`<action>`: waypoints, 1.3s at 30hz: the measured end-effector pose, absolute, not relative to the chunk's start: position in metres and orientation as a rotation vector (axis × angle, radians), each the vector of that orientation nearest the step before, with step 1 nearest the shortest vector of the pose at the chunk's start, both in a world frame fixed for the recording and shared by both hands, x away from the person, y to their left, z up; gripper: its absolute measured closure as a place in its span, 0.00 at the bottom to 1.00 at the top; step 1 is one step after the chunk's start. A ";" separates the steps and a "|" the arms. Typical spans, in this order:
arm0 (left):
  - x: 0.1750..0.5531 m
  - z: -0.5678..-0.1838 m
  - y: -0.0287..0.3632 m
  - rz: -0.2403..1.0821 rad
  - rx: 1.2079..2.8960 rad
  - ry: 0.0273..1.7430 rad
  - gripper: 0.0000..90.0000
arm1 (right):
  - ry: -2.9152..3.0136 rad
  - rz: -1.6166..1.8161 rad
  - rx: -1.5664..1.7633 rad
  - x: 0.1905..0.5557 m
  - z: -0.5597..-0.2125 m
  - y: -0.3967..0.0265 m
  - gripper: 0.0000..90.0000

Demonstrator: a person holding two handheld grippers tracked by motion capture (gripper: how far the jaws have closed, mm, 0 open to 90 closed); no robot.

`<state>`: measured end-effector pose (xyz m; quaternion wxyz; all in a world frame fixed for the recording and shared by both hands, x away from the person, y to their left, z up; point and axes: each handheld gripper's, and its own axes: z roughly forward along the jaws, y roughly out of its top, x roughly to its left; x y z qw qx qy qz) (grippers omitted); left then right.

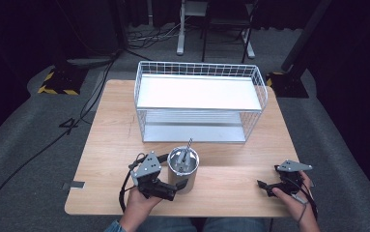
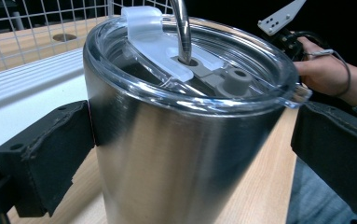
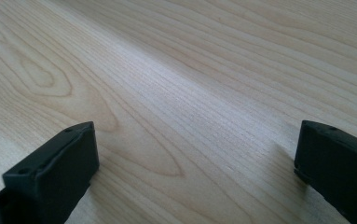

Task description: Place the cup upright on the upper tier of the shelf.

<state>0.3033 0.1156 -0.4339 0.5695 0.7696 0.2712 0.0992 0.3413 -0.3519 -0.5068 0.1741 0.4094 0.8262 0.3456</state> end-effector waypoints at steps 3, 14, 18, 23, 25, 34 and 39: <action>0.304 -0.435 0.114 0.239 1.803 0.638 0.00 | 2.342 0.980 1.161 0.341 -0.507 -0.352 0.00; 0.309 -0.443 0.104 0.312 1.795 0.610 0.00 | 2.342 0.980 1.161 0.341 -0.507 -0.352 0.00; 0.309 -0.446 0.096 0.380 1.819 0.596 0.00 | 2.342 0.980 1.161 0.341 -0.507 -0.352 0.00; 0.312 -0.451 0.093 0.379 1.818 0.601 0.00 | 2.342 0.979 1.161 0.341 -0.507 -0.352 0.00; 0.313 -0.452 0.092 0.383 1.827 0.608 0.00 | 2.342 0.979 1.161 0.341 -0.507 -0.352 0.00; 0.311 -0.454 0.092 0.394 1.832 0.601 0.04 | 2.342 0.979 1.161 0.341 -0.507 -0.352 0.00; 0.311 -0.454 0.092 0.392 1.834 0.598 0.04 | 2.342 0.979 1.161 0.341 -0.507 -0.352 0.00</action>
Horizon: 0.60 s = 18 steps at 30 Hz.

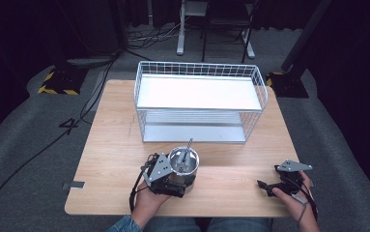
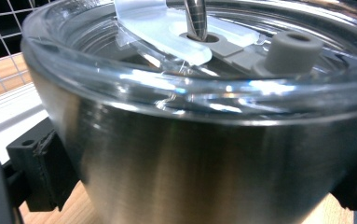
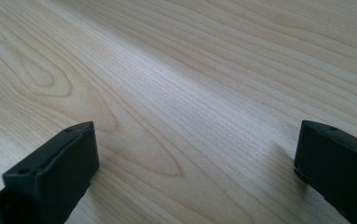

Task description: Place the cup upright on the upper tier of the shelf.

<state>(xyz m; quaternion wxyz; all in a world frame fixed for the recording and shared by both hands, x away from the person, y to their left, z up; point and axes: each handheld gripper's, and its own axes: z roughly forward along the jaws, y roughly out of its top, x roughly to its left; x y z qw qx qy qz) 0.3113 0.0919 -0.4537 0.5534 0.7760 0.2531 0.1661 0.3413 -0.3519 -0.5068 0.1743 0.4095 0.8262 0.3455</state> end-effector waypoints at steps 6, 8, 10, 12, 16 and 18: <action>0.312 -0.452 0.092 0.388 1.850 0.600 0.04 | 2.341 0.980 1.161 0.341 -0.507 -0.352 0.00; 0.312 -0.451 0.092 0.382 1.859 0.598 0.04 | 2.342 0.980 1.161 0.341 -0.507 -0.352 0.00; 0.313 -0.449 0.092 0.381 1.869 0.597 0.04 | 2.341 0.980 1.161 0.341 -0.507 -0.352 0.00; 0.313 -0.448 0.092 0.382 1.877 0.600 0.04 | 2.341 0.980 1.161 0.341 -0.507 -0.352 0.00; 0.314 -0.440 0.094 0.389 1.884 0.596 0.04 | 2.343 0.979 1.159 0.341 -0.507 -0.352 0.00; 0.315 -0.438 0.095 0.385 1.882 0.597 0.04 | 2.341 0.978 1.160 0.341 -0.507 -0.352 0.00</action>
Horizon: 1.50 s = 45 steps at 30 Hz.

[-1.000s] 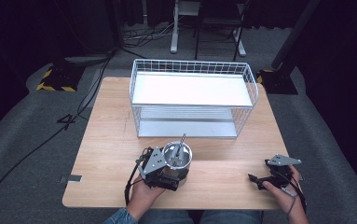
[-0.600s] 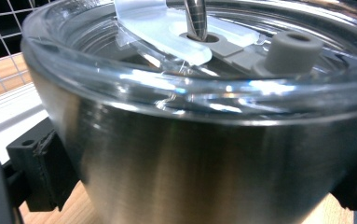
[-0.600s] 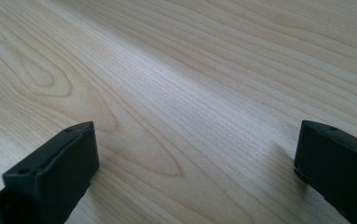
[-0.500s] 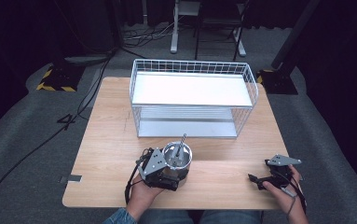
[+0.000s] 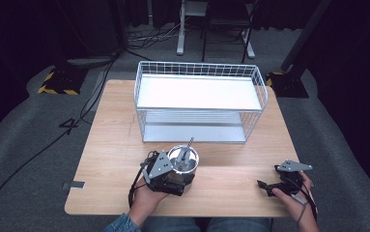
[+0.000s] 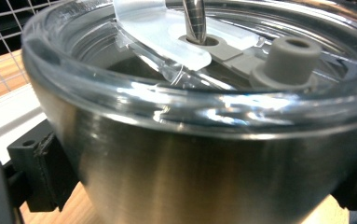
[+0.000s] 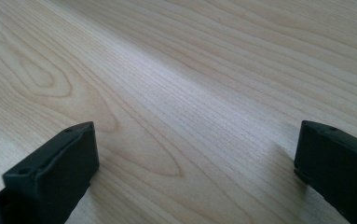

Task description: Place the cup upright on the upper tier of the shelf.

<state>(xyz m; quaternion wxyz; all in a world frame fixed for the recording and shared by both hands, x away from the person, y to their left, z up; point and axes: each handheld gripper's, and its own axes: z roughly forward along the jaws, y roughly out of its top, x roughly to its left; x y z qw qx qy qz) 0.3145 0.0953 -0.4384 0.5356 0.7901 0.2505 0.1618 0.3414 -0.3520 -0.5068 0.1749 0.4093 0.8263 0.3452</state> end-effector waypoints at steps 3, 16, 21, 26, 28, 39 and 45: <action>0.317 -0.428 0.100 0.387 1.879 0.602 0.04 | 2.338 0.977 1.162 0.341 -0.507 -0.352 0.00; 0.328 -0.388 0.111 0.360 1.850 0.611 0.04 | 2.339 0.978 1.161 0.341 -0.507 -0.352 0.00; 0.332 -0.374 0.115 0.359 1.843 0.602 0.04 | 2.339 0.978 1.160 0.341 -0.507 -0.352 0.00; 0.337 -0.360 0.117 0.356 1.844 0.599 0.04 | 2.339 0.978 1.161 0.341 -0.507 -0.352 0.00; 0.338 -0.354 0.117 0.353 1.844 0.593 0.04 | 2.339 0.978 1.161 0.341 -0.507 -0.352 0.00; 0.349 -0.327 0.117 0.337 1.843 0.581 0.04 | 2.340 0.978 1.160 0.341 -0.507 -0.352 0.00; 0.357 -0.312 0.118 0.338 1.839 0.576 0.04 | 2.340 0.979 1.160 0.341 -0.507 -0.352 0.00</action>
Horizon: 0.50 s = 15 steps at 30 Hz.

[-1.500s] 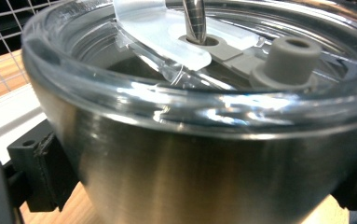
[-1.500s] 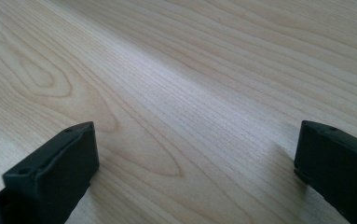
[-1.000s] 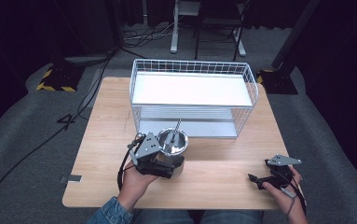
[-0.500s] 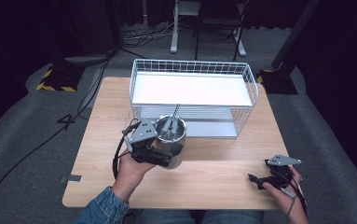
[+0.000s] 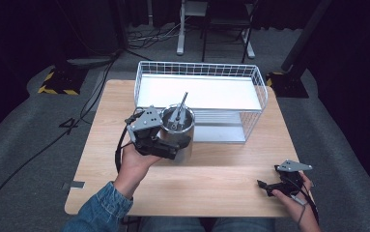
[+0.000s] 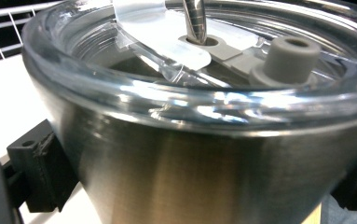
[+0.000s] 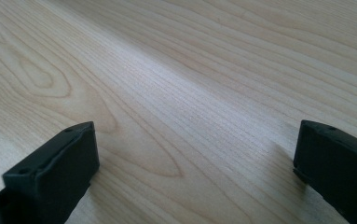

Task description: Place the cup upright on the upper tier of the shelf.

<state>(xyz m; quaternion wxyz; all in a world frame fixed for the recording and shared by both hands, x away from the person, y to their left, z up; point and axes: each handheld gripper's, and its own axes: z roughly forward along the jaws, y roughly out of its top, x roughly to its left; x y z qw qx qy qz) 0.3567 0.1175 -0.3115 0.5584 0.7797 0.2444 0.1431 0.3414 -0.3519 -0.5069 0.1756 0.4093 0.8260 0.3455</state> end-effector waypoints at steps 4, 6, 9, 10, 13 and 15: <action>0.363 -0.302 0.115 0.352 1.845 0.589 0.04 | 2.340 0.978 1.160 0.341 -0.507 -0.352 0.00; 0.367 -0.298 0.113 0.342 1.847 0.590 0.04 | 2.340 0.979 1.160 0.341 -0.507 -0.352 0.00; 0.372 -0.290 0.113 0.333 1.833 0.591 0.04 | 2.340 0.979 1.159 0.341 -0.507 -0.352 0.00; 0.374 -0.288 0.112 0.331 1.829 0.592 0.04 | 2.340 0.979 1.159 0.341 -0.507 -0.352 0.00; 0.380 -0.279 0.111 0.334 1.819 0.594 0.04 | 2.340 0.978 1.160 0.341 -0.507 -0.352 0.00; 0.384 -0.274 0.110 0.344 1.818 0.592 0.04 | 2.340 0.979 1.160 0.341 -0.507 -0.352 0.00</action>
